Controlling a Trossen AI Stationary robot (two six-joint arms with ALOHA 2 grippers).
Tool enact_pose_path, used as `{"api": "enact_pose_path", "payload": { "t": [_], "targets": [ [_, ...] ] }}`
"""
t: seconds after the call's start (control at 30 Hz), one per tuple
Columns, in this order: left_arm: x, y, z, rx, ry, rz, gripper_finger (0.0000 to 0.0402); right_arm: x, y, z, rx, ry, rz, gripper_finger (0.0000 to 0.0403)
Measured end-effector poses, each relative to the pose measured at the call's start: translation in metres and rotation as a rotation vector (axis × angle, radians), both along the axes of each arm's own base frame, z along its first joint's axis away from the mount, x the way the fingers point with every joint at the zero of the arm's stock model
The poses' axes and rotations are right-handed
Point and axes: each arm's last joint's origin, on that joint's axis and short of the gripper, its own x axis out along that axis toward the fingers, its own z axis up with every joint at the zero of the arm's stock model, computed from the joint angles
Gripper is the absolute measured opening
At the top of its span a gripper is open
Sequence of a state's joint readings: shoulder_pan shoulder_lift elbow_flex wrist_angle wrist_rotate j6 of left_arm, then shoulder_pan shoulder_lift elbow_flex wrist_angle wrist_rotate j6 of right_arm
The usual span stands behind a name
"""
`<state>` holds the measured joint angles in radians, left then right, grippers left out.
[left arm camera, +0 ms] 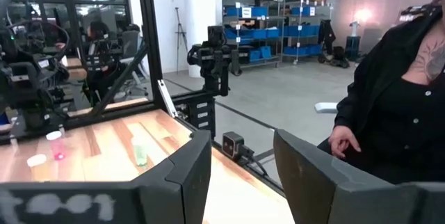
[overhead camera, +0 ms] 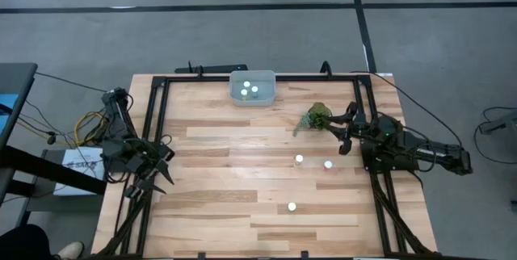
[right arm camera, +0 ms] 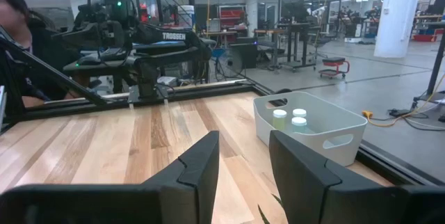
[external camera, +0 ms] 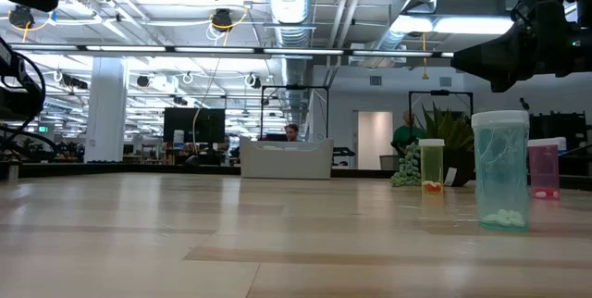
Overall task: Pick and place pill bottles into a basket
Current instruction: Put the yellow medicine bottle in the gray bin
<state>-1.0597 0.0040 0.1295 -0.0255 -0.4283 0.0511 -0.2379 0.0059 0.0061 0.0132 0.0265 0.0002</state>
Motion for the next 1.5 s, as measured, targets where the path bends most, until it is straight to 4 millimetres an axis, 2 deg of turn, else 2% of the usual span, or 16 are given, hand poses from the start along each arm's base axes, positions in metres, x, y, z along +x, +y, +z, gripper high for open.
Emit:
{"api": "enact_pose_path", "payload": {
  "t": [0.2, 0.4, 0.67, 1.1, 1.5],
  "targets": [
    [0.001, -0.001, -0.003, 0.015, -0.011, 0.003, 0.0146, 0.0, 0.0, 0.0, 0.0, 0.0, 0.0, 0.0121],
    [0.005, -0.006, -0.025, -0.006, -0.04, 0.058, 0.0146, 0.0, 0.0, 0.0, 0.0, 0.0, 0.0, 0.0121],
    [0.006, -0.004, -0.019, 0.026, -0.117, 0.116, 0.0147, 0.0, 0.0, 0.0, 0.0, 0.0, 0.0, 0.0121],
    [0.02, 0.008, -0.019, 0.05, -0.145, 0.169, 0.0147, 0.0, 0.0, 0.0, 0.0, 0.0, 0.0, 0.0121],
    [0.032, 0.023, -0.025, 0.09, -0.105, 0.291, 0.0146, 0.0, 0.0, 0.0, 0.0, 0.0, 0.0, 0.0121]
  ]
}}
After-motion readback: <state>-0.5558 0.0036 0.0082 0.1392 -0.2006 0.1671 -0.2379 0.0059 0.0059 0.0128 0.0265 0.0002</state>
